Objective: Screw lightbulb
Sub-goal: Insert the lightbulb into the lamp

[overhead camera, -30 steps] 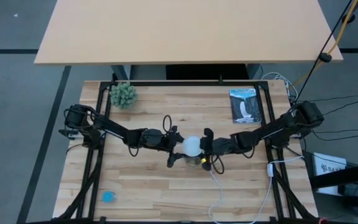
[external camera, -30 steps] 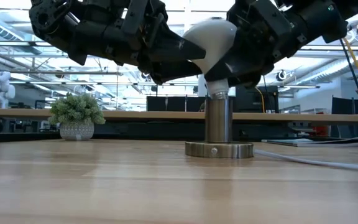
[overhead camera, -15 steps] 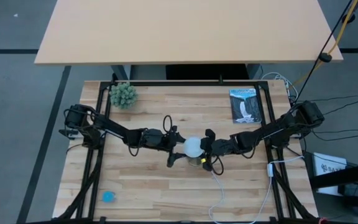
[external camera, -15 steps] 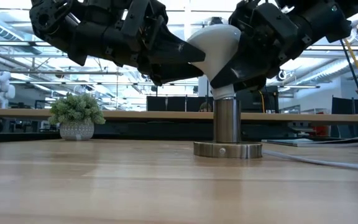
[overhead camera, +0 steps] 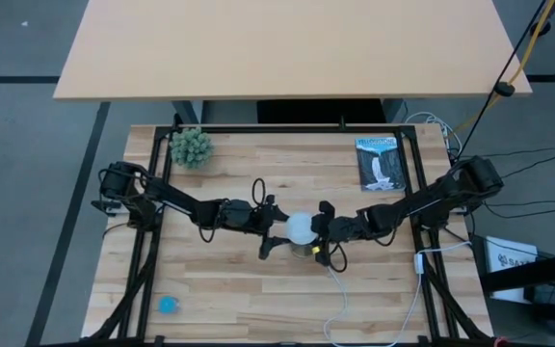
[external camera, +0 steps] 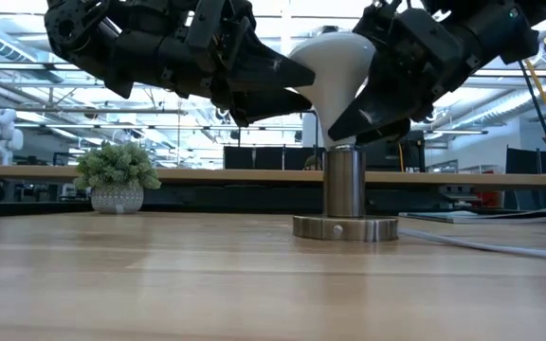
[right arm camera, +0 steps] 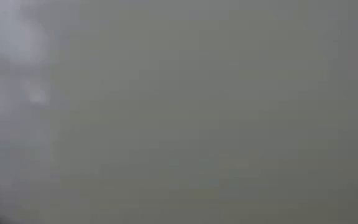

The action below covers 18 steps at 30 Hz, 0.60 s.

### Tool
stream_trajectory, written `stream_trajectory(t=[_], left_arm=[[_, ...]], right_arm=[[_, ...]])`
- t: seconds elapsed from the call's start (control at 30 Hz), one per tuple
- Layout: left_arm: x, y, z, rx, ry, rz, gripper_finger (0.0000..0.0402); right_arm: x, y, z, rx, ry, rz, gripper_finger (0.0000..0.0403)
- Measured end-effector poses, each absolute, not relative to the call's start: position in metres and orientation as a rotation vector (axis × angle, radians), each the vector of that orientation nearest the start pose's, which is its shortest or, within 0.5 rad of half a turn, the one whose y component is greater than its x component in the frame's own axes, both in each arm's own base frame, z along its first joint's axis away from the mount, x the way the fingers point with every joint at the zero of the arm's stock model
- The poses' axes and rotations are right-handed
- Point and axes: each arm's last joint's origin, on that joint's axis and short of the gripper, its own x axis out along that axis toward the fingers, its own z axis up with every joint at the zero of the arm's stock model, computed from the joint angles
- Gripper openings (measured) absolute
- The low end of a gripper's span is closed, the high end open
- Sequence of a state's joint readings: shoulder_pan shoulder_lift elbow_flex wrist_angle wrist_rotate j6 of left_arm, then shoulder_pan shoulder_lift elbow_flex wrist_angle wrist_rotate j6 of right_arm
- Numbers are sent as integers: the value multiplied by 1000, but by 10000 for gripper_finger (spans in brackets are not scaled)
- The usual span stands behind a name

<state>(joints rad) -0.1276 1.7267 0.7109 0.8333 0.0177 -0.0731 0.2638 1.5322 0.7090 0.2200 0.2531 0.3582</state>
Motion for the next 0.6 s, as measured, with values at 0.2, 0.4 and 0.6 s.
stream_trajectory(t=[0.2,0.4,0.6], left_arm=[[340,-44,176,-46,204,-139,282],[346,-45,178,-16,261,-140,282],[346,-44,178,-8,270,-138,282]], right_arm=[[280,68,188,220,596,-108,167],[274,67,195,241,604,-88,167],[271,69,190,279,679,-19,167]])
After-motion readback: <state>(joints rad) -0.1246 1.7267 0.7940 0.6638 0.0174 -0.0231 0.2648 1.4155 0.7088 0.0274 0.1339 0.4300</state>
